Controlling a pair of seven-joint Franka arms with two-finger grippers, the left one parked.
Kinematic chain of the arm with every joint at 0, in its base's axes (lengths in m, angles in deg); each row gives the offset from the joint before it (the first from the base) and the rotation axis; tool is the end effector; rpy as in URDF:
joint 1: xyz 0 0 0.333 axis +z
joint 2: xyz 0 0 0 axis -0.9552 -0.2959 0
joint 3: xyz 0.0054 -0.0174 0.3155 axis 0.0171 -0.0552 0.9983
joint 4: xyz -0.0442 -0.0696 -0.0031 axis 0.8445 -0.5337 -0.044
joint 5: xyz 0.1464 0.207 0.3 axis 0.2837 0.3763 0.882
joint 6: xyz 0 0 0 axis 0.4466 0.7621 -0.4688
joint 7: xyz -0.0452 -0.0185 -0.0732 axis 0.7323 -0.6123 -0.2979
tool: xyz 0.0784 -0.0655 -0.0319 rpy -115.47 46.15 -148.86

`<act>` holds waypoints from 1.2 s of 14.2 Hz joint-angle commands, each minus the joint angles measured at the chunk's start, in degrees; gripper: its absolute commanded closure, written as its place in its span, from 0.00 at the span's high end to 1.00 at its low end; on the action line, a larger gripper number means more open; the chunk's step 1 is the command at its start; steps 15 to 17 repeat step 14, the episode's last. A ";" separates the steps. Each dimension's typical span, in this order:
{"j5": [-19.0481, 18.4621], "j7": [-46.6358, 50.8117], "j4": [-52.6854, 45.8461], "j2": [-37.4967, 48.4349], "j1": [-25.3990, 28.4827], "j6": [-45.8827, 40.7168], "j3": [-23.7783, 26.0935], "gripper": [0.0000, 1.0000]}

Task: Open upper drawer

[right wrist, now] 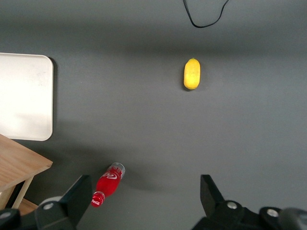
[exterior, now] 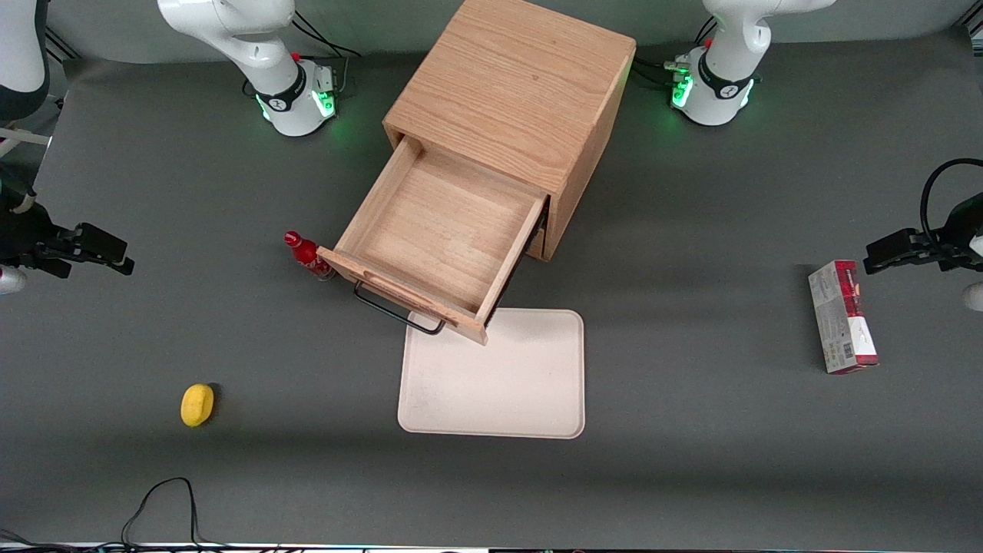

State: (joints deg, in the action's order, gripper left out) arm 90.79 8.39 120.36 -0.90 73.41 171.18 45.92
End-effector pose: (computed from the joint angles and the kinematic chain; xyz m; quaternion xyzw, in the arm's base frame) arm 0.5881 -0.0276 0.5932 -0.9995 0.0000 -0.0298 0.0074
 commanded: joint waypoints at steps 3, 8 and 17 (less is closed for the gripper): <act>-1.22 0.67 1.04 0.88 -0.71 -0.11 0.73 1.00; -1.66 1.29 -0.27 0.96 -0.71 -3.00 0.73 1.00; -1.66 1.29 -0.46 0.88 -0.80 -4.33 0.73 1.00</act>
